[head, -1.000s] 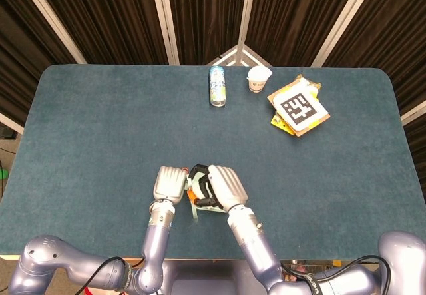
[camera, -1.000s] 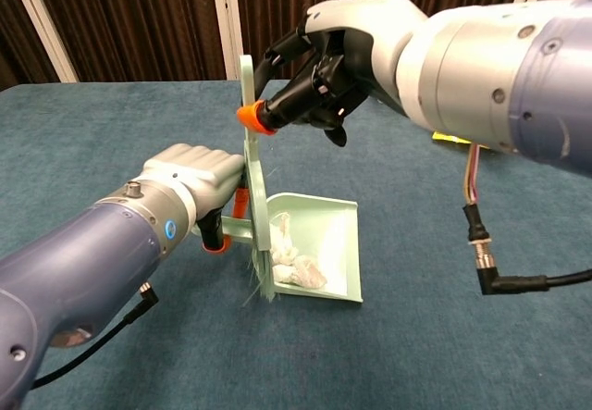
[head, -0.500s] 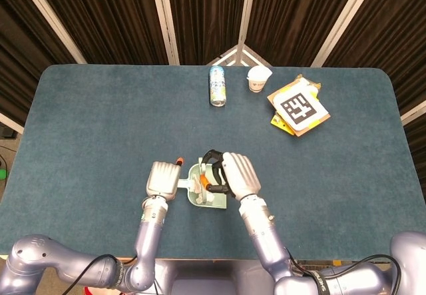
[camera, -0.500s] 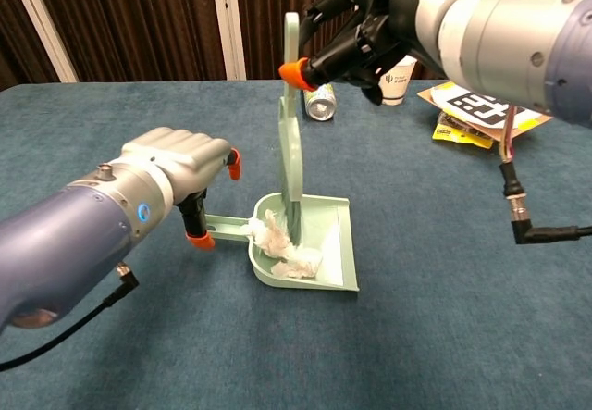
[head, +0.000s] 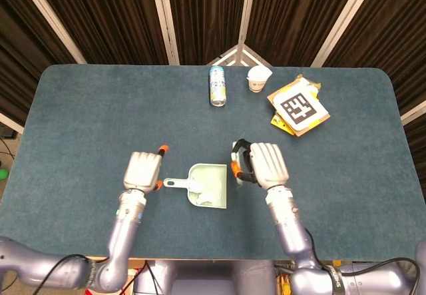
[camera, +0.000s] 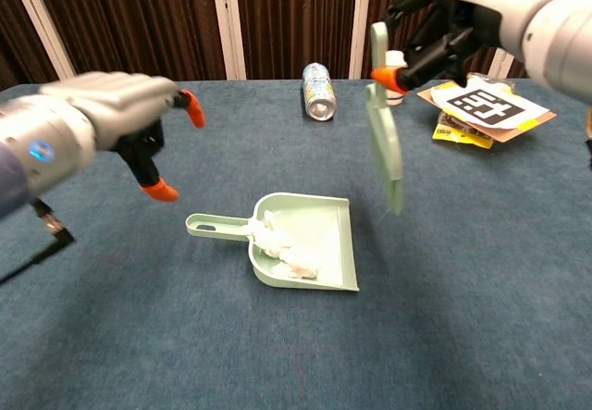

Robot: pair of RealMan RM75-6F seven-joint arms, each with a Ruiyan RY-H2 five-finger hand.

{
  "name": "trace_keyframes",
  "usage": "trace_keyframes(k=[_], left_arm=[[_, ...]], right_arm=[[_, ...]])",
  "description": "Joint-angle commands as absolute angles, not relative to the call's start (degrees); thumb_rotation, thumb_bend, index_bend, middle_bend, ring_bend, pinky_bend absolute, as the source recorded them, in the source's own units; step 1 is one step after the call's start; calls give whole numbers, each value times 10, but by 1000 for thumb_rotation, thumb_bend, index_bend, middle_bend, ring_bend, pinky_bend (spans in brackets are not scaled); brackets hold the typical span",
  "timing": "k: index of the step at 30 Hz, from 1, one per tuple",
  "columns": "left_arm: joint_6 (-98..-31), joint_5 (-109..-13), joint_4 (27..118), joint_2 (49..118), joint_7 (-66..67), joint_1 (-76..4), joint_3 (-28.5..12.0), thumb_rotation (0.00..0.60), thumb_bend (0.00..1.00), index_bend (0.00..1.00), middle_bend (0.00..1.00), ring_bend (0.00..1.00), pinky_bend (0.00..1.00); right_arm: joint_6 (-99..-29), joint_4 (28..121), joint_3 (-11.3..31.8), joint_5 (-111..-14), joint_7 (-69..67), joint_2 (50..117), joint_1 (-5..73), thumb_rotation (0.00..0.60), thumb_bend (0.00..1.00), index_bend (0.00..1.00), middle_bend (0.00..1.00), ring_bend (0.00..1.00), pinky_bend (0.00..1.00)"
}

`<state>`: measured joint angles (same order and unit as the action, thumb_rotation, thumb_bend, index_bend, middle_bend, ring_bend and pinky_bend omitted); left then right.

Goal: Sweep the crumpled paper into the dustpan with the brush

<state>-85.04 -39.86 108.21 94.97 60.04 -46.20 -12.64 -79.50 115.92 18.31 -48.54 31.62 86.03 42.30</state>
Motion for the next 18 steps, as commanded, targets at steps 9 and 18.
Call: trace_keyframes(k=[9,18], left_arm=[[-824,-491,1162,807,480,-390,-78,600,0,230,849,876,914],[-811,-530,1155,770,434,-368,-66,600,0,172,538,562,657]], right_arm=[[-803,987,53,-653,415,813,385,600,515,824,851,840,760],[-804,976,37,-649,479,848,364,600,512,164,359,288,406]])
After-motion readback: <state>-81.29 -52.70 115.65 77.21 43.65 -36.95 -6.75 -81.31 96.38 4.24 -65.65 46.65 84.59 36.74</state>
